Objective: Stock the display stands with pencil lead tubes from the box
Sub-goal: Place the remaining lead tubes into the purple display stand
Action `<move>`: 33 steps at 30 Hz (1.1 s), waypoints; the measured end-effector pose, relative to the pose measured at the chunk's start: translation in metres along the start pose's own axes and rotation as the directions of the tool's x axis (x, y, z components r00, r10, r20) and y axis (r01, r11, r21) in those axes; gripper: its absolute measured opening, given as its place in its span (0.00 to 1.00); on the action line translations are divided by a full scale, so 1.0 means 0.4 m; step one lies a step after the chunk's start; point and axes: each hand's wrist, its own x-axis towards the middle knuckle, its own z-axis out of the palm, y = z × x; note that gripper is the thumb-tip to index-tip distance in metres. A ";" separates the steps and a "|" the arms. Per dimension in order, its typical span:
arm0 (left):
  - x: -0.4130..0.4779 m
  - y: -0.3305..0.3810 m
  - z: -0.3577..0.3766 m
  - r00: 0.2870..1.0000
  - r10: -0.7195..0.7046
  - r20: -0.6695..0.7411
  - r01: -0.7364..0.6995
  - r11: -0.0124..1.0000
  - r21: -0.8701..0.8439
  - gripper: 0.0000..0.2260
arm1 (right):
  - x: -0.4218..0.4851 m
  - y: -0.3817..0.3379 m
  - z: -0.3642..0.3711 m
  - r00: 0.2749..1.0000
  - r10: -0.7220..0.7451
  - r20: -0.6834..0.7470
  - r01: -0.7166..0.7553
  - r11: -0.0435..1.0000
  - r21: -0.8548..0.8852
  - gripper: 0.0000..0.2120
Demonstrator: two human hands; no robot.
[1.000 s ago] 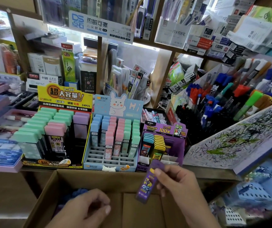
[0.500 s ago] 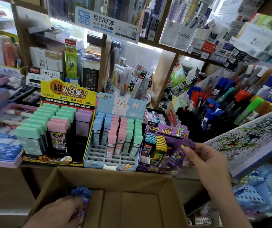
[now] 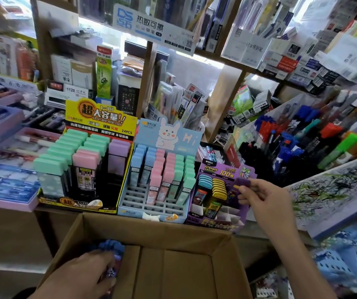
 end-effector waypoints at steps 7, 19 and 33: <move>-0.007 0.022 -0.019 0.998 0.021 -0.055 -0.022 1.000 -0.017 0.07 | -0.005 -0.001 0.018 0.998 0.002 -0.061 -0.003 1.000 -0.016 0.11; -0.023 0.051 -0.033 0.998 -0.058 0.020 0.058 0.998 0.000 0.07 | -0.002 0.019 0.002 0.998 0.010 -0.069 -0.009 1.000 0.004 0.10; -0.014 0.057 -0.037 0.997 -0.072 0.042 0.071 0.997 0.017 0.09 | -0.001 0.032 0.046 0.973 0.228 -0.020 -0.229 0.961 -0.155 0.07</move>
